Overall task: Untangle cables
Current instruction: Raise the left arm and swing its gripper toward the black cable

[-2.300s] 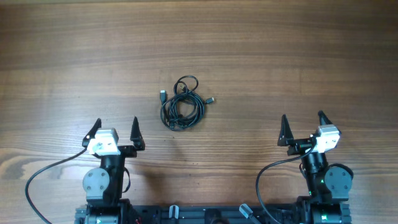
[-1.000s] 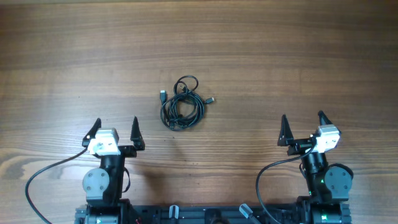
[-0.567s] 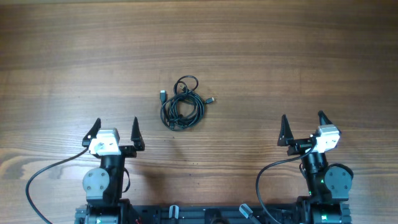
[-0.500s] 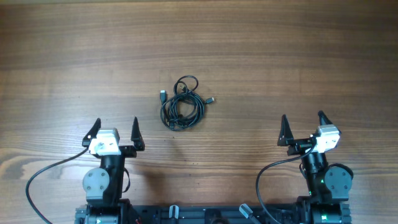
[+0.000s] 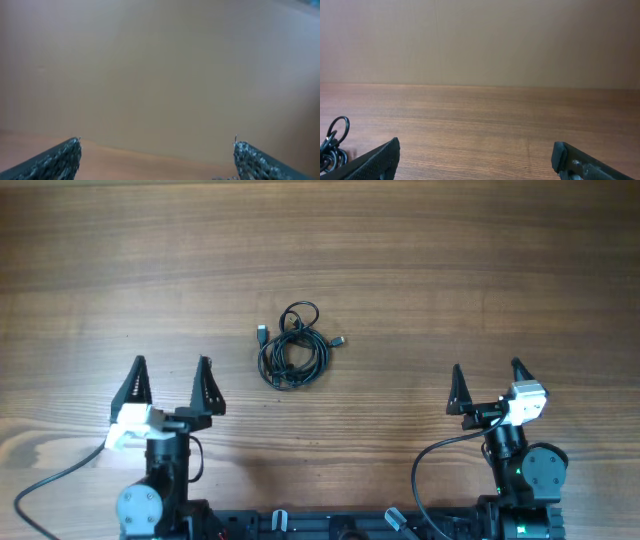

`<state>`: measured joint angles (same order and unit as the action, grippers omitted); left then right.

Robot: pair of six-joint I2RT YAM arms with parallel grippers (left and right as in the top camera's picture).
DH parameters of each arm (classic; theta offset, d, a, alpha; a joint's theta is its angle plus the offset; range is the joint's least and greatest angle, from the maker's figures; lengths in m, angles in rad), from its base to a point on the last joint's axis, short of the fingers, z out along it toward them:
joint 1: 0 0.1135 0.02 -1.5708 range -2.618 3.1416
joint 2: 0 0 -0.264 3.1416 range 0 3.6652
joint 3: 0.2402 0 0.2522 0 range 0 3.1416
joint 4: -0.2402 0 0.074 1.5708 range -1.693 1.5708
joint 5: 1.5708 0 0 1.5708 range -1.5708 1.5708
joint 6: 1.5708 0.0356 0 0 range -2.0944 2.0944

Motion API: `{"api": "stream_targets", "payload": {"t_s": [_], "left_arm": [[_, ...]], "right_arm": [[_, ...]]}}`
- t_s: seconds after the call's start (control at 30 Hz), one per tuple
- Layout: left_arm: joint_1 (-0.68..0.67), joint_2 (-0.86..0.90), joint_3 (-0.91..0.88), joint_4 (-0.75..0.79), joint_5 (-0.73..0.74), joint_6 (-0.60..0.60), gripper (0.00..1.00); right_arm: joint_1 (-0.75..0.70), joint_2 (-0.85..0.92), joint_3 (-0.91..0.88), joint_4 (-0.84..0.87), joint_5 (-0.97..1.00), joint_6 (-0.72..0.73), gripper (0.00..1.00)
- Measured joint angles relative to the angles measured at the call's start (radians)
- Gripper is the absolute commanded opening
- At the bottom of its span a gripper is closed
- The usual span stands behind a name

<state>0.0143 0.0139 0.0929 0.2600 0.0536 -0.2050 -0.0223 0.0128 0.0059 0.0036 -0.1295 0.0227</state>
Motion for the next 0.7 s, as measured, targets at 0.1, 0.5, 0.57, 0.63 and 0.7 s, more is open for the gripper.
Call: {"api": "stream_targets", "payload": {"t_s": [0.1,0.5,0.57,0.63,0.7], "left_arm": [[0.000,0.000,0.124,-0.054,0.034,-0.043,1.00],[0.000,0.304,0.864,-0.811,0.103,-0.063,1.00],[0.000,0.426,1.021,-0.969,0.119,-0.064,1.00],[0.000,0.548,1.175,-1.165,0.139,-0.063,1.00],[0.000,0.656,1.284,-1.286,0.153,-0.064,1.00]], "right_arm": [[0.000,0.000,0.000,0.000,0.000,0.000,1.00],[0.000,0.000,0.000,-0.001,0.000,0.000,1.00],[0.000,0.000,0.000,0.000,0.000,0.000,1.00],[0.000,0.000,0.000,-0.001,0.000,0.000,1.00],[0.000,0.000,0.000,0.000,0.000,0.000,1.00]]}}
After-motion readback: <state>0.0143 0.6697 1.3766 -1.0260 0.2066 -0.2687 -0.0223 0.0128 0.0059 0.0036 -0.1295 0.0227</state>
